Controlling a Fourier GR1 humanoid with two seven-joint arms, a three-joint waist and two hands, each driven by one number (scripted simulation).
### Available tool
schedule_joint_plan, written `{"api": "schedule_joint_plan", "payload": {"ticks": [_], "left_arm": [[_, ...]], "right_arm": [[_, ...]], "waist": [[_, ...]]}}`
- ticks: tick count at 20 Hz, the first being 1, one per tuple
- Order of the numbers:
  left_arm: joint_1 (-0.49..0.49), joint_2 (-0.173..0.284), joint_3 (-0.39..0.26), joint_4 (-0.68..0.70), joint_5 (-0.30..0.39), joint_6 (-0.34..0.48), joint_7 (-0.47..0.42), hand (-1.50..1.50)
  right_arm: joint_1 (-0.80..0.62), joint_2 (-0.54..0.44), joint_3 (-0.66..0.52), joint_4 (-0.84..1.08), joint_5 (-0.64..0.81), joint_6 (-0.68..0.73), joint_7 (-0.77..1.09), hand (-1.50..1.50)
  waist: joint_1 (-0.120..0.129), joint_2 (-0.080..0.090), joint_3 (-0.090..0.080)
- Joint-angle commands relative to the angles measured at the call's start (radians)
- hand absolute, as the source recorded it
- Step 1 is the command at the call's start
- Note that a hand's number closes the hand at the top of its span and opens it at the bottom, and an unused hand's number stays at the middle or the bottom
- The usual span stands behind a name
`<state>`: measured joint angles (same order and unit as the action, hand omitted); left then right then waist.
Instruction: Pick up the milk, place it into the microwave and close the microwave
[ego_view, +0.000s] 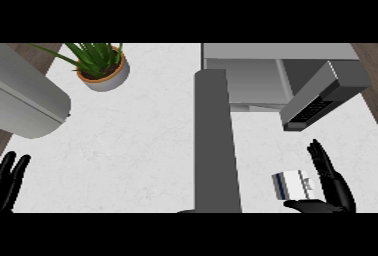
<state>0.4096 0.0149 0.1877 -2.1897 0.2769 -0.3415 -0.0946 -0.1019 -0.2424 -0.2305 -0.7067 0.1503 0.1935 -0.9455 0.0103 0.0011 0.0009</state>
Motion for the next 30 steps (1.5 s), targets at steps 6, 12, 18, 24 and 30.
{"api": "schedule_joint_plan", "payload": {"ticks": [6, 12, 18, 24, 30], "left_arm": [[0.015, 0.006, 0.005, 0.026, 0.026, -0.017, -0.014, -1.5], [0.047, 0.004, -0.009, -0.009, 0.017, -0.028, 0.001, -1.5], [0.03, -0.014, 0.01, 0.049, 0.016, -0.04, -0.052, -1.5], [-0.029, 0.037, 0.046, 0.04, 0.068, -0.019, 0.032, -1.5], [-0.004, 0.019, 0.066, 0.069, 0.07, -0.073, -0.024, -1.5]], "right_arm": [[-0.018, -0.039, 0.13, 0.12, 0.003, 0.363, -0.119, -1.5], [-0.017, -0.012, 0.197, 0.044, -0.02, 0.342, -0.186, 1.5], [0.011, 0.012, 0.128, -0.056, -0.069, 0.103, -0.187, 1.5], [-0.037, 0.065, 0.023, -0.089, -0.211, 0.034, -0.086, 1.5], [-0.109, 0.086, 0.019, -0.081, -0.204, -0.049, -0.057, 1.5]], "waist": [[0.012, 0.002, 0.002], [0.001, -0.002, 0.001], [-0.008, -0.002, -0.001], [-0.012, -0.001, 0.0], [-0.004, -0.002, -0.001]]}}
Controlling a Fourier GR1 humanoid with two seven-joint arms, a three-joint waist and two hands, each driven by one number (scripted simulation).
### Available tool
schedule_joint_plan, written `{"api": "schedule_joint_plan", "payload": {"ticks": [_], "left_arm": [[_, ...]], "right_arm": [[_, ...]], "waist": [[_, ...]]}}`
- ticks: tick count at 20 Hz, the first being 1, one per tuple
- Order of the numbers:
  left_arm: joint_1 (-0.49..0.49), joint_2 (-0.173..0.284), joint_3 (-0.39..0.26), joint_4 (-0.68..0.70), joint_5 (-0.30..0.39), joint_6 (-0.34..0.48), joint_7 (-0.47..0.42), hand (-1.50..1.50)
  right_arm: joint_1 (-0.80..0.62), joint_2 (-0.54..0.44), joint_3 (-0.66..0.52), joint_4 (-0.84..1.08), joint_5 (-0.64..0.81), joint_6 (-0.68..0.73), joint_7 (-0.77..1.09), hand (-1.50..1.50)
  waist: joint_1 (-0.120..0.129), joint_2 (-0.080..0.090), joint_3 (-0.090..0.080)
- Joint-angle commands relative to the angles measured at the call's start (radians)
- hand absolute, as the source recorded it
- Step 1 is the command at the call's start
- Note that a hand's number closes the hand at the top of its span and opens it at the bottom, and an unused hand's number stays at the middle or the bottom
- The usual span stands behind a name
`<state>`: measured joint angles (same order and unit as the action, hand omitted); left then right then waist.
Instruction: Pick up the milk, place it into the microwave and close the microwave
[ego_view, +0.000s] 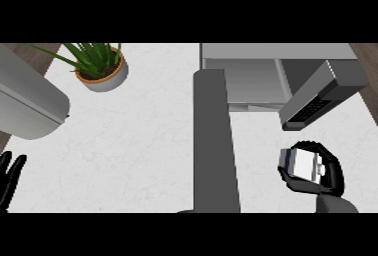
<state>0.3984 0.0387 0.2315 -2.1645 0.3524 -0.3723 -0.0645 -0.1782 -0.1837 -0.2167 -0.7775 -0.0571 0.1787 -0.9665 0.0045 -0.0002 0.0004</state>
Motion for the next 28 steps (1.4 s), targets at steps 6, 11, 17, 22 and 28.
{"api": "schedule_joint_plan", "payload": {"ticks": [6, 11, 17, 22, 28], "left_arm": [[0.072, 0.01, 0.062, 0.023, 0.048, -0.085, -0.053, -1.5], [0.039, 0.011, 0.088, 0.029, 0.086, -0.076, -0.02, -1.5], [-0.014, -0.012, 0.072, 0.069, 0.034, -0.053, -0.018, -1.5], [0.059, -0.038, 0.07, 0.064, 0.004, -0.103, -0.078, -1.5], [-0.009, -0.004, 0.097, 0.096, 0.02, -0.097, -0.034, -1.5]], "right_arm": [[0.169, 0.081, 0.092, -0.408, -0.062, 0.038, 0.167, 1.5], [0.179, 0.124, 0.165, -0.56, 0.018, -0.085, 0.254, 1.5], [0.019, 0.127, 0.172, -0.542, 0.106, -0.222, 0.4, 1.5], [-0.098, 0.155, 0.185, -0.493, 0.154, -0.309, 0.524, 1.5], [-0.413, 0.115, 0.088, -0.124, 0.142, -0.316, 0.495, 1.5]], "waist": [[-0.008, -0.006, -0.002], [-0.004, -0.003, -0.001], [0.001, 0.0, -0.001], [0.005, -0.001, -0.001], [0.013, 0.003, 0.0]]}}
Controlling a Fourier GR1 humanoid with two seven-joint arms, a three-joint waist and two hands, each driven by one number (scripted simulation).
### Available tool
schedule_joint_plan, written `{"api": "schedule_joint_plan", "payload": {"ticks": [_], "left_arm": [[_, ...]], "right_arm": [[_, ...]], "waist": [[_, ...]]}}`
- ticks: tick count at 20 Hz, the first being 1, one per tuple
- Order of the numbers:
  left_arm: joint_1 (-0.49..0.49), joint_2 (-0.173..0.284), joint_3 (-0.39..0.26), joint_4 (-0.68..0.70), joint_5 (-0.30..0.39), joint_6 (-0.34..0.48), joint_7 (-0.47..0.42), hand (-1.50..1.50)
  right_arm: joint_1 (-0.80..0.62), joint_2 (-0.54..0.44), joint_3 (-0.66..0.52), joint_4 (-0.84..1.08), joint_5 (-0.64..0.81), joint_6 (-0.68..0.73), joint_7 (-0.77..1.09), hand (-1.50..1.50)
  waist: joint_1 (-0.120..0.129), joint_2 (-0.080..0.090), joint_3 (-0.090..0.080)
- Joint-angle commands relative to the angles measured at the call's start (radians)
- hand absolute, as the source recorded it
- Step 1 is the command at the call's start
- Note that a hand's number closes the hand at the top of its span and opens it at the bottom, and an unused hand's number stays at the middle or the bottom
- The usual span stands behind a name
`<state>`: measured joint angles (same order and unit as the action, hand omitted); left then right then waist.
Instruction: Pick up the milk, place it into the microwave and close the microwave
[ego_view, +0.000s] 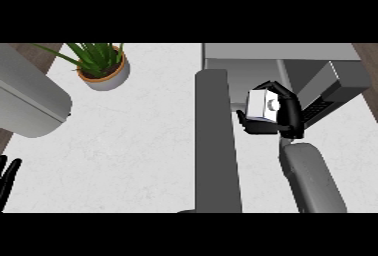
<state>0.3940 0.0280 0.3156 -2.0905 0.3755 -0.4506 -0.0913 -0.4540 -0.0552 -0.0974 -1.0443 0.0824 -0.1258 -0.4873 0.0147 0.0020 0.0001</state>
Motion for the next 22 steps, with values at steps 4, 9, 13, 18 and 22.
{"api": "schedule_joint_plan", "payload": {"ticks": [4, 9, 13, 18, 22], "left_arm": [[-0.023, 0.023, 0.029, -0.017, 0.046, 0.0, 0.052, -1.5], [-0.079, 0.044, 0.027, 0.051, 0.057, -0.019, 0.042, -1.5], [-0.083, 0.052, 0.039, 0.05, 0.059, -0.033, 0.032, -1.5], [-0.13, 0.049, 0.008, 0.06, 0.037, -0.026, 0.036, -1.5], [-0.139, 0.051, 0.004, 0.054, 0.053, -0.024, 0.05, -1.5]], "right_arm": [[-0.283, -0.041, -0.08, 0.364, -0.002, -0.008, -0.067, 1.5], [-0.397, -0.105, -0.148, 0.616, 0.003, -0.004, -0.222, 1.5], [-0.529, -0.098, -0.149, 0.705, 0.033, -0.088, -0.181, 1.5], [-0.582, -0.148, -0.146, 0.789, 0.074, -0.145, -0.205, 1.5], [-0.579, -0.183, -0.154, 0.831, 0.086, -0.179, -0.236, 1.5]], "waist": [[0.01, 0.003, 0.001], [0.04, 0.02, 0.002], [0.04, 0.016, 0.001], [0.069, 0.033, 0.002], [0.092, 0.044, 0.004]]}}
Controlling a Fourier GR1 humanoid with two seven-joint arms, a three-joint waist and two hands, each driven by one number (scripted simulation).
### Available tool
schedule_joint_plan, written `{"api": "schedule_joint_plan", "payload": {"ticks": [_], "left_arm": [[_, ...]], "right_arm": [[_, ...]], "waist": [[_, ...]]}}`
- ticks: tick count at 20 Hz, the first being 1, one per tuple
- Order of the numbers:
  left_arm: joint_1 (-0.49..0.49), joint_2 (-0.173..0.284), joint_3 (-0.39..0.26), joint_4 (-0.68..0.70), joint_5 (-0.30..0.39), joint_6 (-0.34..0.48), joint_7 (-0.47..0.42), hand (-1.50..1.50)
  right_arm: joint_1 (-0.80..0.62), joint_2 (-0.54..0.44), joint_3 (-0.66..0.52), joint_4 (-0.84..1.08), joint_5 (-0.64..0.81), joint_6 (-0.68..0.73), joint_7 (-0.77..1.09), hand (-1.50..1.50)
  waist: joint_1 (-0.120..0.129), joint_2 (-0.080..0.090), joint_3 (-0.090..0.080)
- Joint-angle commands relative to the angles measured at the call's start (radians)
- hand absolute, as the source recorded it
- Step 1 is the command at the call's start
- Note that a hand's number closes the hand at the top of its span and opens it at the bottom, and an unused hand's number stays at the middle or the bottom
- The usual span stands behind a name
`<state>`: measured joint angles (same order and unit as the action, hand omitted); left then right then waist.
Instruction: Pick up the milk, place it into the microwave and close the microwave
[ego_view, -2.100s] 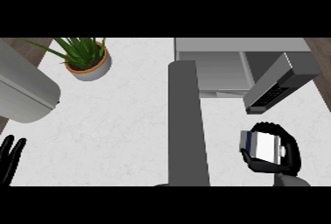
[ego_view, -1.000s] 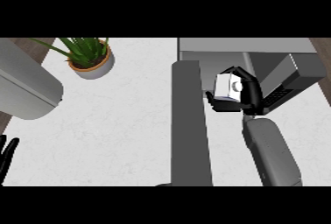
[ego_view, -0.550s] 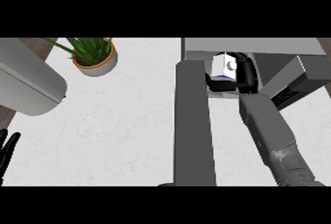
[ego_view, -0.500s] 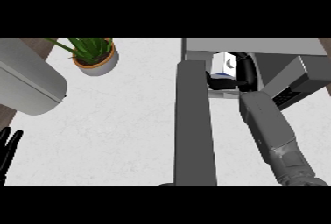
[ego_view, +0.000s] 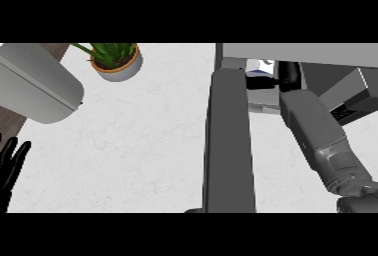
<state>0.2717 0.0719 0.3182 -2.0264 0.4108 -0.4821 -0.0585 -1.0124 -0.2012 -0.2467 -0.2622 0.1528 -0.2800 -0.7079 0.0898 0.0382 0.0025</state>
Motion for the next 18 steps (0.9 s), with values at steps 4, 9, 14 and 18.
{"api": "schedule_joint_plan", "payload": {"ticks": [4, 9, 14, 18], "left_arm": [[-0.022, -0.01, -0.031, 0.016, -0.041, -0.008, -0.015, -1.5], [-0.032, 0.012, -0.032, -0.01, -0.046, -0.005, 0.011, -1.5], [-0.096, 0.03, -0.025, 0.03, -0.092, 0.012, -0.002, -1.5], [-0.098, 0.005, -0.059, 0.022, -0.133, 0.028, -0.001, -1.5]], "right_arm": [[-0.072, -0.032, -0.046, 0.074, -0.013, -0.085, 0.027, 1.5], [-0.091, -0.059, -0.087, 0.095, -0.027, -0.268, 0.068, 1.5], [-0.099, -0.073, -0.002, 0.132, 0.079, -0.432, 0.053, -1.5], [-0.111, -0.08, 0.012, 0.155, 0.099, -0.481, 0.068, -1.5]], "waist": [[0.033, 0.018, 0.001], [0.056, 0.027, 0.002], [0.067, 0.044, -0.001], [0.074, 0.044, 0.002]]}}
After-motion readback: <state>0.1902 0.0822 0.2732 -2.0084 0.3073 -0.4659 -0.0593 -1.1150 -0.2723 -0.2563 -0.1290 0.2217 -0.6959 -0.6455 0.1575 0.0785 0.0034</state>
